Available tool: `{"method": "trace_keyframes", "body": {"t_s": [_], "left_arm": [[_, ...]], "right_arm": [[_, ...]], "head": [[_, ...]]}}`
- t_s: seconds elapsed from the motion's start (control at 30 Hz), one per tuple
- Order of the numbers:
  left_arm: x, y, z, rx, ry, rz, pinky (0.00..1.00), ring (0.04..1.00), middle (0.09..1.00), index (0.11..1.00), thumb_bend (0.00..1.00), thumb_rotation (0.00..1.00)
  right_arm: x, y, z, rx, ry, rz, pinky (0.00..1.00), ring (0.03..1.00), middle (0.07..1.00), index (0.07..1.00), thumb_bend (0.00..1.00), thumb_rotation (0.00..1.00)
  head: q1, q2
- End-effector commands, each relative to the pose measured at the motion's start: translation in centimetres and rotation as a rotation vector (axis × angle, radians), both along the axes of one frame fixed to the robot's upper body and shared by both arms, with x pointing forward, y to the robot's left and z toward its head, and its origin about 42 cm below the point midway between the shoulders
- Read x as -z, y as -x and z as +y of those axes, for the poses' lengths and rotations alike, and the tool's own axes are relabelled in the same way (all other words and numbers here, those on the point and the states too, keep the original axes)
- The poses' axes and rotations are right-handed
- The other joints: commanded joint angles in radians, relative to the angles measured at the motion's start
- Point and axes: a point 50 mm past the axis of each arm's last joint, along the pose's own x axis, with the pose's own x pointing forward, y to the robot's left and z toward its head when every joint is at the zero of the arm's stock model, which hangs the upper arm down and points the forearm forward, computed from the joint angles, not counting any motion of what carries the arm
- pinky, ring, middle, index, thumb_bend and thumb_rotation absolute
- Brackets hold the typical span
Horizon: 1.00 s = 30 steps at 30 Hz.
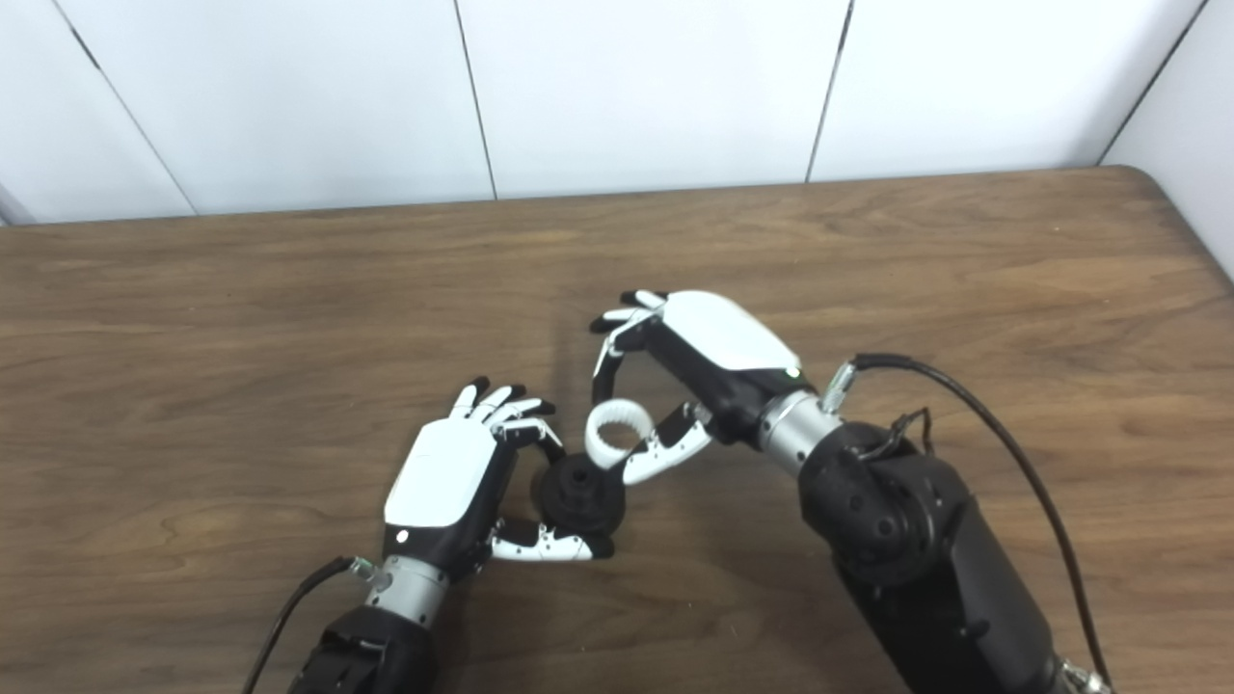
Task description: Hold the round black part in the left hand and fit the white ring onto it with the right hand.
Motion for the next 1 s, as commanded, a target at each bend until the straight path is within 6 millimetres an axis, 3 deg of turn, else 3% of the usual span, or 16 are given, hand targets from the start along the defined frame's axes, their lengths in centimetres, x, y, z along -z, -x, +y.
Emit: {"method": "trace_keyframes", "body": {"t_s": [0.0,0.33,0.97], "left_arm": [[0.9,0.4,-0.7,0.042,-0.025,0.062,1.0,0.908,0.81,0.483,0.53,0.06],[0.7,0.3,-0.8,0.045,-0.035,0.058,1.0,0.901,0.806,0.484,0.53,0.06],[0.5,0.3,-1.2,0.046,-0.026,0.057,1.0,0.901,0.803,0.483,0.53,0.05]], "right_arm": [[-1.3,0.4,0.8,-0.028,-0.016,-0.063,1.0,0.977,0.863,0.483,0.52,0.15],[-0.6,0.8,2.1,-0.055,-0.014,-0.06,1.0,0.968,0.848,0.482,0.52,0.14],[-0.2,0.5,1.7,-0.046,0.004,-0.045,1.0,0.971,0.853,0.482,0.52,0.14]], "head": [[-0.003,0.004],[-0.006,0.014],[-0.005,0.022]]}}
